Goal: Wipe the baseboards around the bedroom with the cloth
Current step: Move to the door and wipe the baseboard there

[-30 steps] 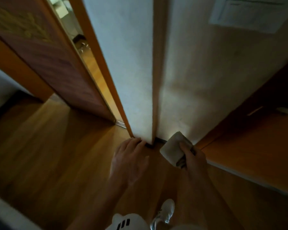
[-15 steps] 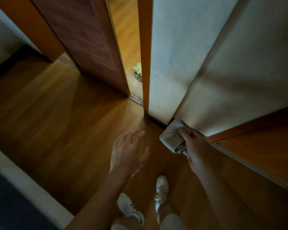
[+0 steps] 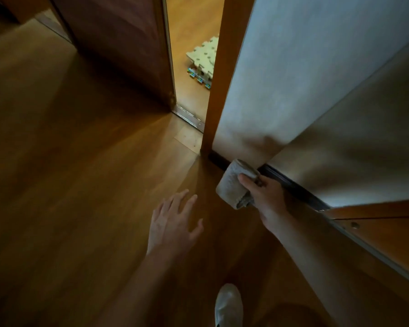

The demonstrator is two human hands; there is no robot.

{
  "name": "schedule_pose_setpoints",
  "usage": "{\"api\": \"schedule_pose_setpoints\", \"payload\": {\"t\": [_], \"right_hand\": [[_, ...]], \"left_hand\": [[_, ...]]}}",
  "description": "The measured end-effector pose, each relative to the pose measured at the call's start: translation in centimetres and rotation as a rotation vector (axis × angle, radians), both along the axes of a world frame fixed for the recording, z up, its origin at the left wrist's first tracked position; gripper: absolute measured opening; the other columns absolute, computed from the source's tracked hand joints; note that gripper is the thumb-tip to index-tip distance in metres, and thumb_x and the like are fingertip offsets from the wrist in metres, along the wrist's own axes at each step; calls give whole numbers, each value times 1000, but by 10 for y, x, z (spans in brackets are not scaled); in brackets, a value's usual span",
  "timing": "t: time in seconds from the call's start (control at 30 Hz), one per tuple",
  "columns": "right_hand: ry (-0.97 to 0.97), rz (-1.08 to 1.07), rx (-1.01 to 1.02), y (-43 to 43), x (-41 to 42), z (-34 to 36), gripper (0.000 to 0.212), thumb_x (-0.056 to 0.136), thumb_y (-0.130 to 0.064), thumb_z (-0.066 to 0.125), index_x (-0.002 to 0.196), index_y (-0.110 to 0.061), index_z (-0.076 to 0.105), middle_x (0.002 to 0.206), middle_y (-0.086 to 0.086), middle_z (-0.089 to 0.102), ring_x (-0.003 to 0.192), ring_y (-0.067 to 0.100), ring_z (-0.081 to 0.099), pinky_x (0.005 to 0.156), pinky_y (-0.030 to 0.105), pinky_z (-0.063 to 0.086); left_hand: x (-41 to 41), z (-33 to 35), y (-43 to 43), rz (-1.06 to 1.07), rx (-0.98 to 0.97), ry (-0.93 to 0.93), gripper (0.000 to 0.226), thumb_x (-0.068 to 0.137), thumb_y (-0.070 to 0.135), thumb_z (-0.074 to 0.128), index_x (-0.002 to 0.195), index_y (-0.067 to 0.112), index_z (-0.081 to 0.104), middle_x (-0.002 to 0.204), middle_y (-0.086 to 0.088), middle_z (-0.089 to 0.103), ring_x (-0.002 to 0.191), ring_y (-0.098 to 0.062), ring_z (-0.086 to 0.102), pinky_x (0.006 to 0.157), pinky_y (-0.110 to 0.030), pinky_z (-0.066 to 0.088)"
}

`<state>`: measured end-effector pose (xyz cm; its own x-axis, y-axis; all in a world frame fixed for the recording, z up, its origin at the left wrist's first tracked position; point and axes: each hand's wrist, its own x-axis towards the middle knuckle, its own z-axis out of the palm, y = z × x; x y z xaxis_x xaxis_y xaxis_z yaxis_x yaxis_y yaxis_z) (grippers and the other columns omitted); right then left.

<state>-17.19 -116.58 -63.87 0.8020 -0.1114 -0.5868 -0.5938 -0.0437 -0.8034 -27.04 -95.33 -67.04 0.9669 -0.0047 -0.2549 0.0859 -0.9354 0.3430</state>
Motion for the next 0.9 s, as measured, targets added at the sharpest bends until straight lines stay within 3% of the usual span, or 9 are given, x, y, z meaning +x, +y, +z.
{"api": "schedule_pose_setpoints", "payload": {"t": [0.13,0.2,0.37,0.53,0.7,0.77,0.9], "right_hand": [[2,99,-35,1,30,-94,26,87,-28,78,108,-14,73,108,3,72,98,17,69,75,30,59],[-36,139,-49,1,45,-147,22,89,-29,75,107,-18,72,107,-1,71,97,13,68,73,25,56],[-117,194,-129,14,73,-269,17,87,-33,78,99,-24,71,104,-1,73,102,21,69,90,42,58],[-240,179,-285,24,80,-325,29,85,-46,76,95,-18,74,97,-6,72,95,12,68,87,38,59],[-330,80,-352,31,80,-351,26,84,-43,78,100,-22,75,92,-17,68,92,3,65,85,27,54],[-326,-9,-318,36,79,-360,29,84,-40,79,107,-22,74,93,-21,65,91,0,64,83,27,56],[-267,-142,-132,47,80,-369,23,86,-33,78,106,-27,71,105,-8,69,98,14,69,71,39,64]], "left_hand": [[10,-99,8,51,-2,34,68,94,59,54,155,35,35,166,3,23,145,-23,35,116,-50,32],[13,-151,6,59,-24,68,69,96,58,53,157,38,29,168,5,15,150,-23,25,121,-51,25],[39,-265,12,9,-17,122,67,100,61,43,159,44,14,169,13,-5,155,-17,4,125,-46,10],[55,-341,23,-42,-61,71,71,93,72,25,159,46,18,170,12,2,156,-13,-6,125,-45,-2],[50,-365,18,-67,48,-77,67,95,67,35,157,42,29,166,6,24,155,-20,14,124,-45,10],[50,-367,20,-79,53,-89,68,95,67,36,157,42,29,166,6,25,155,-19,14,124,-44,8],[49,-369,21,-69,56,-94,68,94,67,37,157,42,30,166,6,26,155,-19,16,123,-43,8]]}}
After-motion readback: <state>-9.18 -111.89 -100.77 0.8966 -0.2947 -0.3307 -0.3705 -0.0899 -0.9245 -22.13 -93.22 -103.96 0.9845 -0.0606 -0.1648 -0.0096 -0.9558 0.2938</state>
